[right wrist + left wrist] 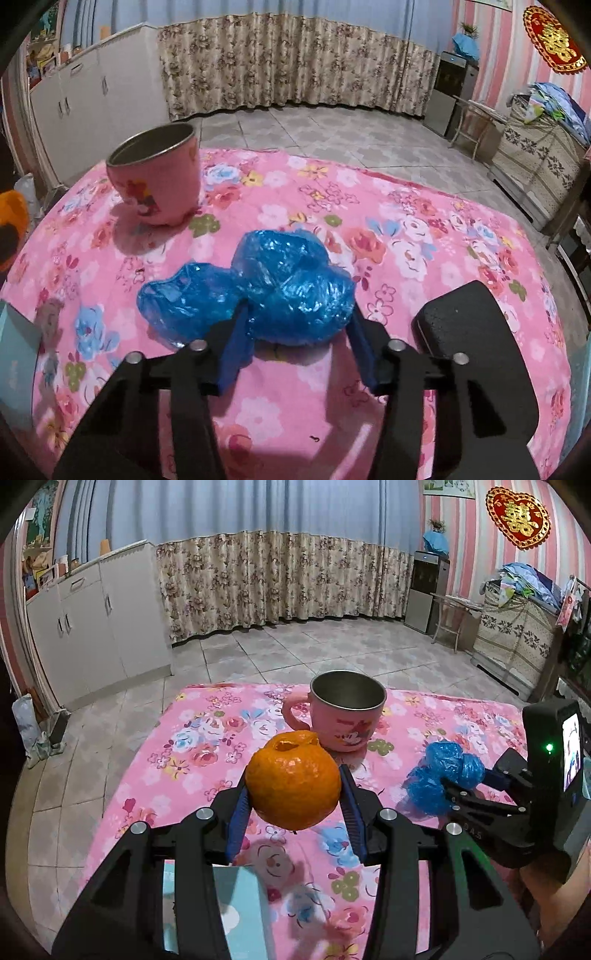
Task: Collect trash
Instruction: 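Hold the mandarin in the left tool while the right tool grasps the blue plastic bag, then carry the mandarin in the left tool and the blue bag in the right tool over the basket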
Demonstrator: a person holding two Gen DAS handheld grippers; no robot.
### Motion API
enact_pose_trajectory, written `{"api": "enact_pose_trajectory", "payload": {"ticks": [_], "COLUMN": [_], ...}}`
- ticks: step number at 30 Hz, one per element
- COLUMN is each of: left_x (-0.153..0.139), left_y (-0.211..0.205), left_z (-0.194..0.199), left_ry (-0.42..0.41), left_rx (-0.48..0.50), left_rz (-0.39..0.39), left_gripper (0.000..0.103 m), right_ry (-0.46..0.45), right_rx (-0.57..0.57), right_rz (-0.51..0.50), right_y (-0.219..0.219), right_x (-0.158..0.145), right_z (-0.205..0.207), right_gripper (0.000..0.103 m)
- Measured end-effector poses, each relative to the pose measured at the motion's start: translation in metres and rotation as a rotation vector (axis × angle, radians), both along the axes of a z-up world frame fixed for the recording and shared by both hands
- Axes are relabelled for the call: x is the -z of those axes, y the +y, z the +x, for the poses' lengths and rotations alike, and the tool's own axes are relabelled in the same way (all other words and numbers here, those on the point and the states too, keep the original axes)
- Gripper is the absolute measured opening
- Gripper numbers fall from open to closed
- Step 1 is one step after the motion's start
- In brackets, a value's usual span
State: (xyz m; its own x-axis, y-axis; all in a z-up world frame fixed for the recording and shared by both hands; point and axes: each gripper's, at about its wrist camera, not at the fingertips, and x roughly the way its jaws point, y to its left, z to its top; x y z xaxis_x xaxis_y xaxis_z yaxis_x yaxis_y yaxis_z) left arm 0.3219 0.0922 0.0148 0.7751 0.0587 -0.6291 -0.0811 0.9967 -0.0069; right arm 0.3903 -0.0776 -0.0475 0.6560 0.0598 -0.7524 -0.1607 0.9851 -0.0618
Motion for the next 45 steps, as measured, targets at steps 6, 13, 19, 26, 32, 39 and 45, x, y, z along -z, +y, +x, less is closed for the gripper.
{"api": "enact_pose_trajectory", "payload": {"ticks": [6, 13, 19, 26, 32, 39, 45], "left_x": [-0.001, -0.006, -0.009, -0.013, -0.011, -0.016, -0.032], "left_y": [-0.005, -0.026, -0.051, -0.098, -0.147, -0.22, -0.288], "left_z": [0.0, -0.005, -0.008, -0.015, -0.02, -0.018, -0.017], "left_ry": [0.016, 0.003, 0.002, -0.011, -0.011, -0.03, -0.058], "left_rx": [0.008, 0.043, 0.079, 0.143, 0.219, 0.29, 0.365], "left_rz": [-0.008, 0.012, 0.02, 0.036, 0.043, 0.079, 0.054], "left_gripper": [0.044, 0.044, 0.044, 0.044, 0.044, 0.044, 0.044], "right_ry": [-0.036, -0.086, -0.12, -0.164, -0.196, -0.257, -0.289], "right_rx": [-0.006, 0.052, 0.106, 0.159, 0.232, 0.333, 0.421], "right_rz": [0.035, 0.07, 0.078, 0.078, 0.081, 0.03, 0.048], "right_y": [-0.013, -0.059, -0.104, -0.157, -0.211, -0.274, -0.331], "right_x": [-0.02, -0.046, -0.058, -0.078, -0.09, -0.105, -0.112], "right_z": [-0.015, -0.036, -0.054, -0.086, -0.114, -0.14, -0.159], "right_gripper": [0.033, 0.033, 0.033, 0.033, 0.033, 0.033, 0.033]}}
